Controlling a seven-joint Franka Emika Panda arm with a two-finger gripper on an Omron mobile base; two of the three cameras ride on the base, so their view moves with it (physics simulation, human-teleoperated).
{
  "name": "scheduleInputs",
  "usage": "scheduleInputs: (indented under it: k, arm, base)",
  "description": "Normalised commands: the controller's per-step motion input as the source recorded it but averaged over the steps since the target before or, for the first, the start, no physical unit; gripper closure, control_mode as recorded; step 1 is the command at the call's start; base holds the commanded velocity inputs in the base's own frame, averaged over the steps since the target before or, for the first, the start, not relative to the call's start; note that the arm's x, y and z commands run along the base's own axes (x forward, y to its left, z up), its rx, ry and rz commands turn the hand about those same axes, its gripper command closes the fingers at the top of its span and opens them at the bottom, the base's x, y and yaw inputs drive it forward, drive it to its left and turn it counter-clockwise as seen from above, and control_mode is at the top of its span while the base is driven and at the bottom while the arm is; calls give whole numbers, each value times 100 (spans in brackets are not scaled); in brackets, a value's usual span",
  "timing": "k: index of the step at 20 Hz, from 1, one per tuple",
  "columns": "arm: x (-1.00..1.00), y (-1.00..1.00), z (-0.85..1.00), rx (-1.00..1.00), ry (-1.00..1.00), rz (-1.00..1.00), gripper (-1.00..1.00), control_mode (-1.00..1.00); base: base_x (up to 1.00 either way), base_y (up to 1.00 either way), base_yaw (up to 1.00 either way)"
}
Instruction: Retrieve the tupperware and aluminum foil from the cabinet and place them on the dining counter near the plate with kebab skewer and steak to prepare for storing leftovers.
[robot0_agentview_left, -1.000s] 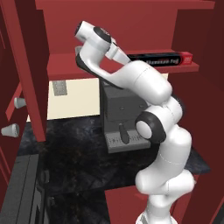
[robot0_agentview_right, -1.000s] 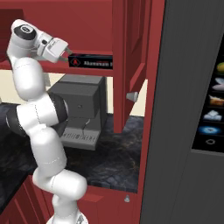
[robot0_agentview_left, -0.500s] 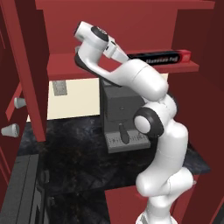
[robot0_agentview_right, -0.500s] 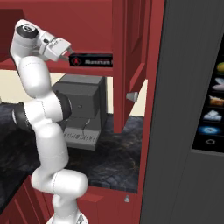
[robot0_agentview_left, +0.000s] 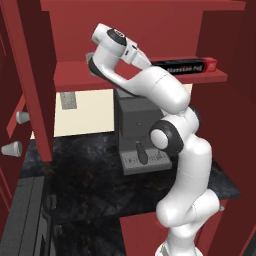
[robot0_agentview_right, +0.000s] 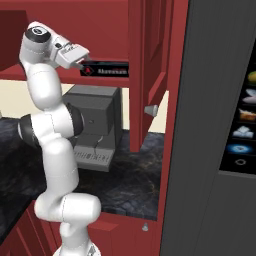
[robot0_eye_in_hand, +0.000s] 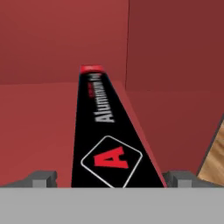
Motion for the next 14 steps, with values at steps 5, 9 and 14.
scheduleInputs:
  k: [5, 9, 14]
  arm:
    - [-11, -39, -19, -1, 11, -5, -100, -100]
    - [-4, -21, -45, -2, 13, 0, 100, -100]
    - [0, -1, -9, 0, 1, 0, 100, -100]
  base:
    - [0, 0, 0]
    - [0, 0, 0]
    - [0, 0, 0]
